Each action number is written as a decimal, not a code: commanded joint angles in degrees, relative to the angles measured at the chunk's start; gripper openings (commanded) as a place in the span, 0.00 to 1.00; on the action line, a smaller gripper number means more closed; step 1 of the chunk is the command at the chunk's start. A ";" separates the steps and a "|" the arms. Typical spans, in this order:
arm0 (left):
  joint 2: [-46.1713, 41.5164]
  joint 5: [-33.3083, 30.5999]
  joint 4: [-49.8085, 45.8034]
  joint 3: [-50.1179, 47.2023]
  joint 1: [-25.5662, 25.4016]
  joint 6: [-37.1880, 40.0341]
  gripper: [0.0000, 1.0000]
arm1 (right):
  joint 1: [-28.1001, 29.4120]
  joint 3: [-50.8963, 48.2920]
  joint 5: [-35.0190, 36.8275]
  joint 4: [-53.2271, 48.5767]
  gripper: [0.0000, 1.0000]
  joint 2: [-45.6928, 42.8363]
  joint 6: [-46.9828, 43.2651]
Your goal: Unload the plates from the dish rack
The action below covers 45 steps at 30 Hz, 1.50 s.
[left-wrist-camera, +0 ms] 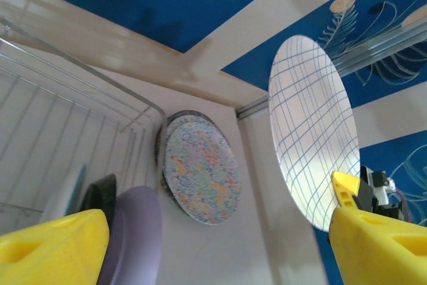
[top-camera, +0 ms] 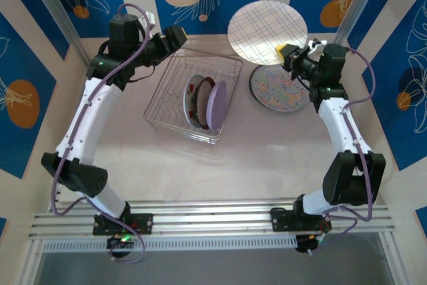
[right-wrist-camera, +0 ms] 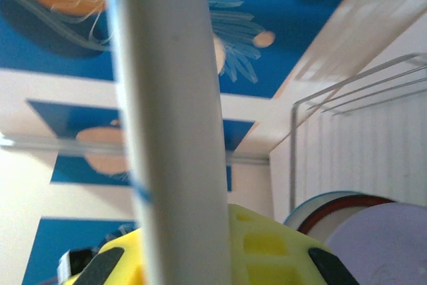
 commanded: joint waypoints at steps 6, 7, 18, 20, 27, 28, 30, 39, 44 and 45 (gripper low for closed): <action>-5.49 -4.40 -3.93 0.49 -0.63 13.99 0.87 | -5.39 -7.07 4.72 -1.33 0.00 -3.61 -4.49; -5.97 -4.22 -3.80 0.49 -0.63 15.17 0.87 | -5.99 -8.06 5.02 -1.63 0.00 -3.76 -4.76; -8.23 -0.22 -3.99 -0.34 -0.71 19.97 0.88 | -9.19 -16.93 7.58 -2.41 0.00 -3.45 -5.49; -8.42 0.73 -3.59 -0.39 -0.80 20.06 0.88 | -9.65 -18.52 7.58 -1.61 0.00 -2.75 -5.14; -9.28 4.53 -3.99 -0.21 -0.89 21.95 0.88 | -11.09 -20.75 5.38 3.54 0.00 1.62 -4.81; -9.45 4.81 -4.20 -0.13 -0.88 22.39 0.88 | -11.17 -20.63 5.14 3.71 0.00 2.31 -5.10; -9.89 5.10 -4.84 -0.21 -0.91 23.14 0.89 | -11.28 -20.64 4.70 4.56 0.00 3.54 -5.14; -11.41 5.35 -7.25 -0.46 -1.06 25.27 0.89 | -11.44 -18.91 3.80 4.35 0.00 8.76 -6.02; -11.67 6.14 -7.36 -0.91 -1.15 25.26 0.89 | -11.39 -18.58 3.44 5.51 0.00 10.96 -6.09; -11.65 6.15 -7.48 -1.00 -1.15 25.26 0.89 | -11.44 -18.48 3.33 5.72 0.00 11.32 -6.18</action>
